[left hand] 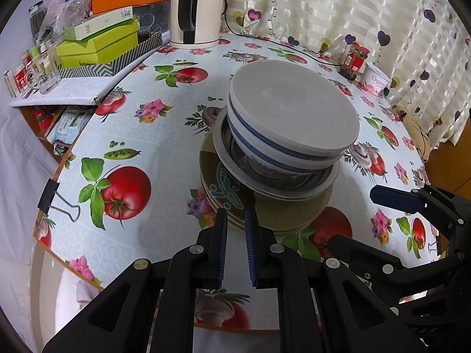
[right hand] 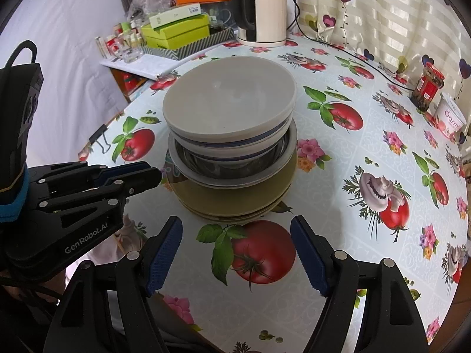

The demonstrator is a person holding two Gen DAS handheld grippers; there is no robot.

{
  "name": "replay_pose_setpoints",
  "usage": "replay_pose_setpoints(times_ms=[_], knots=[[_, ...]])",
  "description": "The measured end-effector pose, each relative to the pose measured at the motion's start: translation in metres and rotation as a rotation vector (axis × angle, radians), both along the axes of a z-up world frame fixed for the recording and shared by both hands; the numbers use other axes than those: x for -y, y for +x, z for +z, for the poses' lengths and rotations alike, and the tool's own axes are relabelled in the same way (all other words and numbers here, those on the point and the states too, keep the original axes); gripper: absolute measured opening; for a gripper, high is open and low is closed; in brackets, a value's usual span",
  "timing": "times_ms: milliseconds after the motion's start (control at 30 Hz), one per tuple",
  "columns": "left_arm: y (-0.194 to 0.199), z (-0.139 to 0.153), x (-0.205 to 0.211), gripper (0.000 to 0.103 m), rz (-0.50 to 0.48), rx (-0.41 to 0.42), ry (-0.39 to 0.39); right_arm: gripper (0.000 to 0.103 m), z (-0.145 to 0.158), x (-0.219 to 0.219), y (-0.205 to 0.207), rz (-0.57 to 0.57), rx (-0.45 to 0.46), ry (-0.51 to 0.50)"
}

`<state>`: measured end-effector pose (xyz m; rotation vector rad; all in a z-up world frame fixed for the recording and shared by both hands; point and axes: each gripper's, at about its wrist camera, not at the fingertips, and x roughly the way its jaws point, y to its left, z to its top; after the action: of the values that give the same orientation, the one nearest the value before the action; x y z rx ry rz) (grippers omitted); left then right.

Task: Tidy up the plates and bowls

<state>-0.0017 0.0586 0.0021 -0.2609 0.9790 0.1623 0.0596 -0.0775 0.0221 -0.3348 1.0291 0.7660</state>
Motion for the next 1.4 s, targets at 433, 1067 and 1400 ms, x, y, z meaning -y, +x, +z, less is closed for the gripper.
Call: replay_pose_setpoints(times_ms=[433, 1067, 1400], knots=[[-0.0013, 0.0002, 0.0023, 0.013, -0.002, 0.002, 0.001, 0.077, -0.0005, -0.0010, -0.0011, 0.001, 0.005, -0.001], [-0.0012, 0.0004, 0.0036, 0.013, -0.007, -0.005, 0.004, 0.077, 0.0000, -0.0013, -0.0021, 0.002, 0.005, -0.002], [0.0006, 0.0005, 0.0038, 0.013, -0.012, -0.009, 0.009, 0.077, -0.0003, -0.0012, -0.0019, 0.002, 0.008, -0.003]])
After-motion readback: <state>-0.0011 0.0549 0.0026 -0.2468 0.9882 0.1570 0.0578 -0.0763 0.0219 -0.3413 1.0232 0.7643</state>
